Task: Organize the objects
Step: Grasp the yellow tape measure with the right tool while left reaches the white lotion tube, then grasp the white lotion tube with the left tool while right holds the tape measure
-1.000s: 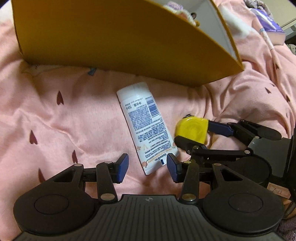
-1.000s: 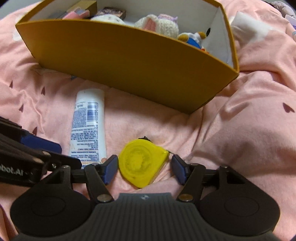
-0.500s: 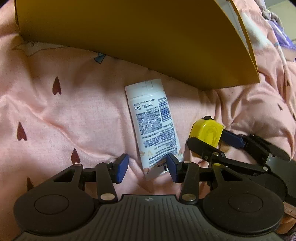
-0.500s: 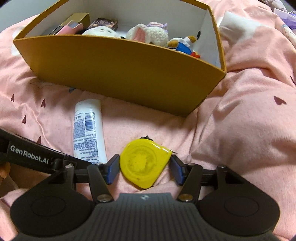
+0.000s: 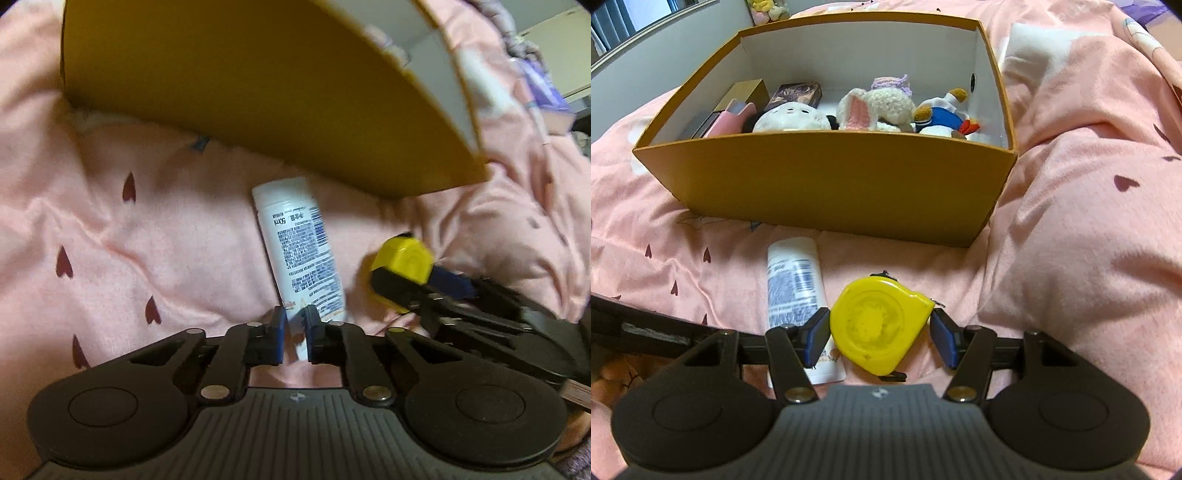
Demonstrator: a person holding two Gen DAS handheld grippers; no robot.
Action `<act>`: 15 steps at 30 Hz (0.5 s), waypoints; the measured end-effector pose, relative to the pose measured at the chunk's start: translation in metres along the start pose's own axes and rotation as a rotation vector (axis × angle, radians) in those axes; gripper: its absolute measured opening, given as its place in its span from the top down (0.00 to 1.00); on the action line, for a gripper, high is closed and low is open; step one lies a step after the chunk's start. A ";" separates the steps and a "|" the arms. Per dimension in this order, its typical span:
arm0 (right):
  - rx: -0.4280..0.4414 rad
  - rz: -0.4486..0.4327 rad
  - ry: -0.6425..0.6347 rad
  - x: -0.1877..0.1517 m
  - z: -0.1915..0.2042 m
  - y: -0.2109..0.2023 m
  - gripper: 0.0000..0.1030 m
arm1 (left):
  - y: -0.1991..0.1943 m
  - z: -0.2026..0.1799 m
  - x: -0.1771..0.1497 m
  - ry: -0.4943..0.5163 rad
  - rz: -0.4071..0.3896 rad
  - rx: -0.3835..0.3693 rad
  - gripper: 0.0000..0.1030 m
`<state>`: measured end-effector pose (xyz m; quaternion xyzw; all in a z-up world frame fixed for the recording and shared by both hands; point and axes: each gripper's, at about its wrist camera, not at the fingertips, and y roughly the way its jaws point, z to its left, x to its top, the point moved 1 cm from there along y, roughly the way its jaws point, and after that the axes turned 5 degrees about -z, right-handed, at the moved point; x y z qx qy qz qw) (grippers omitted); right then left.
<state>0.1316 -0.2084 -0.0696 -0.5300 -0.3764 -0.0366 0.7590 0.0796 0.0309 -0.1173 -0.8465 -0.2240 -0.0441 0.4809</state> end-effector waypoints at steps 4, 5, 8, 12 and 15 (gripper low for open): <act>0.000 0.002 -0.002 -0.003 0.001 0.002 0.41 | -0.019 -0.012 0.002 0.064 -0.072 -0.006 0.96; 0.000 0.001 0.000 -0.003 0.001 0.002 0.41 | -0.019 -0.014 0.003 0.068 -0.072 -0.007 0.96; 0.008 -0.008 0.018 -0.004 0.000 0.001 0.41 | -0.005 -0.015 0.002 0.056 -0.031 0.005 0.96; 0.023 -0.017 0.036 -0.004 -0.003 -0.001 0.41 | 0.002 -0.006 0.000 0.017 -0.006 0.088 0.65; 0.024 -0.017 0.035 -0.004 -0.002 -0.001 0.41 | 0.005 -0.003 -0.001 0.018 0.012 0.051 0.64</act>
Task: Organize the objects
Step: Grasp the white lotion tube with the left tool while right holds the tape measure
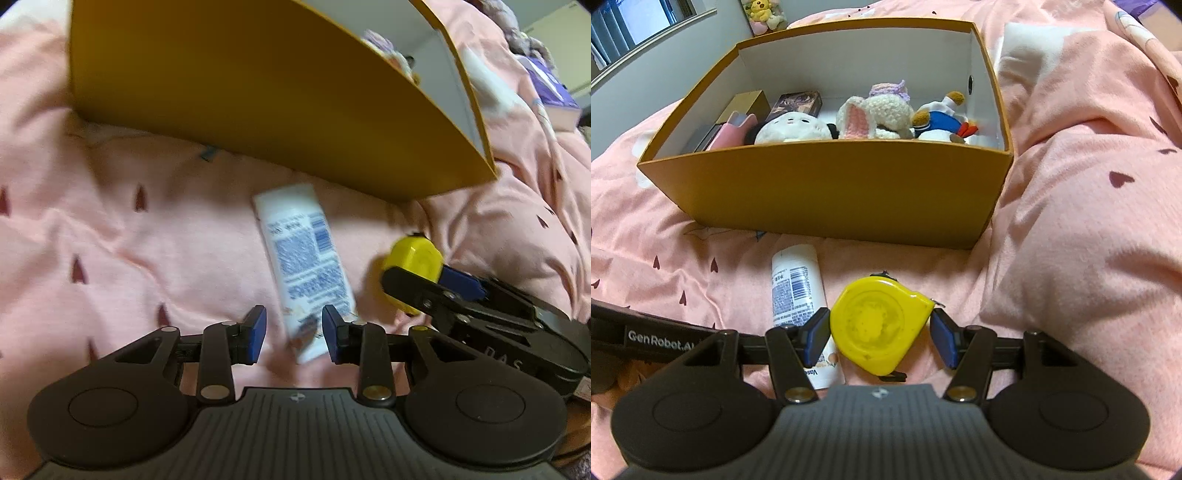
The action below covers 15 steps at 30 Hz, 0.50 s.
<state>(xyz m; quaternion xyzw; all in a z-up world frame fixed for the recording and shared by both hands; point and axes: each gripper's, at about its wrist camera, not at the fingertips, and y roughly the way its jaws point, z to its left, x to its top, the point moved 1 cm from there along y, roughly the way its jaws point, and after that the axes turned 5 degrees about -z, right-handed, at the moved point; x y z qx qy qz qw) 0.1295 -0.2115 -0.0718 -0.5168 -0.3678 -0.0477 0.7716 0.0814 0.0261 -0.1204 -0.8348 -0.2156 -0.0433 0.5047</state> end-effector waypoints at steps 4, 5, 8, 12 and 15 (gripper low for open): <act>-0.002 0.004 0.000 0.001 0.001 0.003 0.41 | 0.016 0.001 -0.003 0.011 0.032 0.009 0.64; -0.002 0.004 -0.001 0.001 0.000 0.003 0.41 | 0.017 0.000 -0.003 0.011 0.036 0.005 0.64; -0.006 0.005 -0.003 0.001 0.000 0.005 0.41 | 0.013 -0.011 -0.005 0.069 0.018 0.008 0.68; 0.006 -0.001 0.024 0.002 -0.003 0.003 0.41 | 0.001 -0.012 -0.006 0.079 -0.018 -0.045 0.75; 0.017 -0.015 0.054 0.002 -0.006 0.001 0.41 | -0.002 -0.012 -0.006 0.083 -0.034 -0.093 0.76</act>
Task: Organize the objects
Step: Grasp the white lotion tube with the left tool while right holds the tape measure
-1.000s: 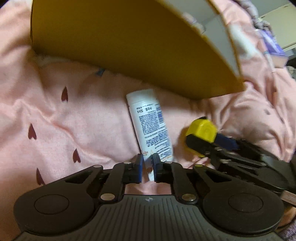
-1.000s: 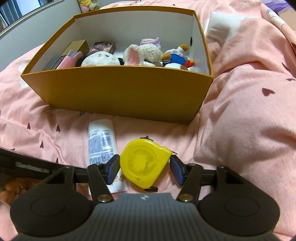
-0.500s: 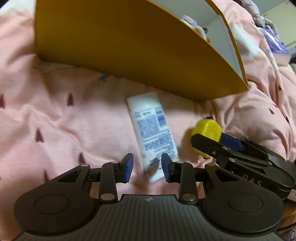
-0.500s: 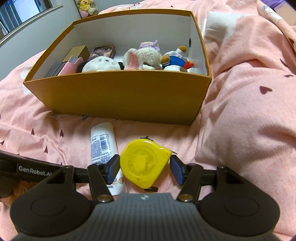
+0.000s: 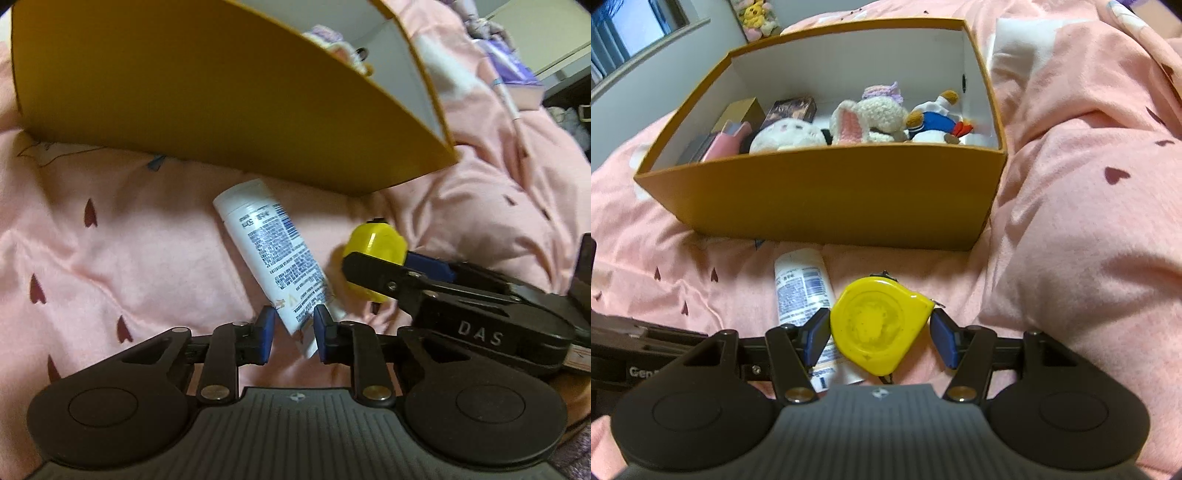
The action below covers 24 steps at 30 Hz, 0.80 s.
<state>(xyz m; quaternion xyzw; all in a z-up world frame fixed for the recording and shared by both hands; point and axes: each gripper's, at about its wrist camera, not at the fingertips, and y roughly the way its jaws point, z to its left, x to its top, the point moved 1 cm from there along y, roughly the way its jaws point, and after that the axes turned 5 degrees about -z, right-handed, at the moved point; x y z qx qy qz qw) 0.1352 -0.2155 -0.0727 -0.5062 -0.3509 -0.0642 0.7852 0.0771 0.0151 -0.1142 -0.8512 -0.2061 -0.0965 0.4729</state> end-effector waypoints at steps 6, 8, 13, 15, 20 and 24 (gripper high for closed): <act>0.056 -0.045 0.102 0.003 -0.010 -0.007 0.41 | 0.013 -0.005 0.003 -0.037 0.022 -0.085 0.76; 0.046 -0.050 0.110 0.003 -0.010 -0.007 0.41 | 0.021 -0.002 0.005 -0.088 0.019 -0.084 0.77; 0.051 -0.062 0.131 0.004 -0.011 -0.009 0.41 | 0.038 -0.004 0.006 -0.129 0.059 -0.002 0.76; 0.023 -0.053 0.123 0.004 -0.010 -0.008 0.42 | 0.035 -0.007 0.005 -0.118 0.050 0.023 0.72; 0.016 -0.060 0.127 0.004 -0.010 -0.008 0.41 | 0.042 -0.001 0.004 -0.175 0.038 0.004 0.65; 0.038 -0.072 0.169 0.004 -0.016 -0.010 0.41 | 0.051 -0.004 0.005 -0.181 0.015 -0.036 0.63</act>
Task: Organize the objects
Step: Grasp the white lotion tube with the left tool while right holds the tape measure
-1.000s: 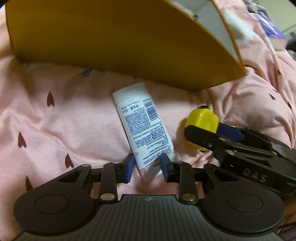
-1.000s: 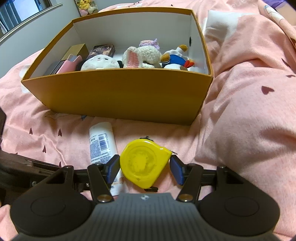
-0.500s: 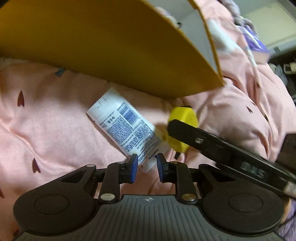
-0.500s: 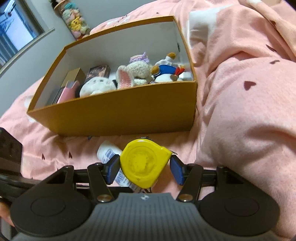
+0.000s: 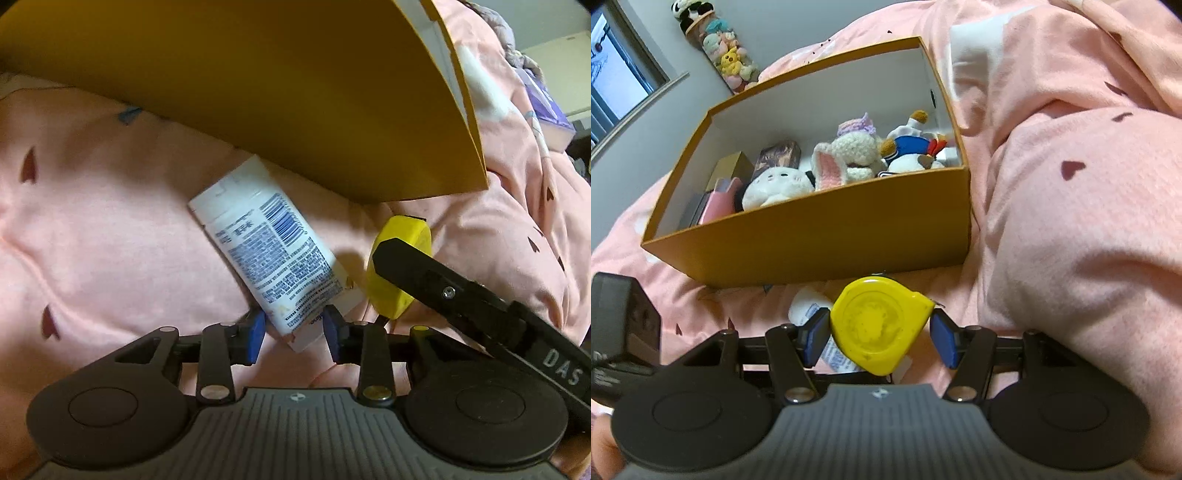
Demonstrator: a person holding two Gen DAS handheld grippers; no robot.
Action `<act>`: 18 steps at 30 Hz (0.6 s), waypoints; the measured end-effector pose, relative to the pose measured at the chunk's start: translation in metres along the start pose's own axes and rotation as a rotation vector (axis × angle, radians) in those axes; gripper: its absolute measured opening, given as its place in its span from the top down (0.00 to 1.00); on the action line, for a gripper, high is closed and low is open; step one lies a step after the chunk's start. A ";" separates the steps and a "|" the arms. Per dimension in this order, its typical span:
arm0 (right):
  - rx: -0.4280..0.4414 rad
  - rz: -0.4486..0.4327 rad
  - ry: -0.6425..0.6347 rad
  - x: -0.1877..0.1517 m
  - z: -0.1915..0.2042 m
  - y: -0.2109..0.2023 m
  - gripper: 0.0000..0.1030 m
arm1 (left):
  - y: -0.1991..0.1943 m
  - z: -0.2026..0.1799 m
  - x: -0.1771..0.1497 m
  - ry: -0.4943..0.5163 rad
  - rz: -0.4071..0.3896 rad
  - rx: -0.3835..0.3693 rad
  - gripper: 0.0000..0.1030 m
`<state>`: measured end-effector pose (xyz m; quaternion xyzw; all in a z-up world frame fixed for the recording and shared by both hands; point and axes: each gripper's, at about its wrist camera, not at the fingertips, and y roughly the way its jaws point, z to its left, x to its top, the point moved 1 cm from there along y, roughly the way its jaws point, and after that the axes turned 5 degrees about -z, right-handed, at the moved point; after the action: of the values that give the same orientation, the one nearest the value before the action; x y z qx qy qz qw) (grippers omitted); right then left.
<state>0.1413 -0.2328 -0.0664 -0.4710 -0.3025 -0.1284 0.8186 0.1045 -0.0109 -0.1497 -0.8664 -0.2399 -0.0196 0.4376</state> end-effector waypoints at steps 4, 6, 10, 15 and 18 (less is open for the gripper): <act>-0.002 -0.001 -0.002 -0.001 0.002 0.000 0.41 | -0.006 0.000 -0.001 -0.006 -0.031 -0.009 0.79; 0.001 -0.004 0.002 -0.001 0.003 0.000 0.41 | -0.016 -0.002 -0.002 0.008 -0.068 -0.027 0.80; 0.010 -0.009 0.011 -0.001 0.002 0.000 0.41 | -0.042 -0.005 -0.003 0.038 -0.124 -0.036 0.81; 0.016 -0.005 0.001 -0.001 0.004 0.000 0.41 | -0.082 -0.015 0.005 0.107 -0.215 0.023 0.91; 0.013 -0.001 -0.012 -0.002 0.006 0.000 0.41 | -0.104 -0.023 0.008 0.170 -0.283 0.051 1.00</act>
<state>0.1376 -0.2274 -0.0651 -0.4664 -0.3084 -0.1241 0.8197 0.0708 0.0273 -0.0557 -0.8077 -0.3221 -0.1481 0.4711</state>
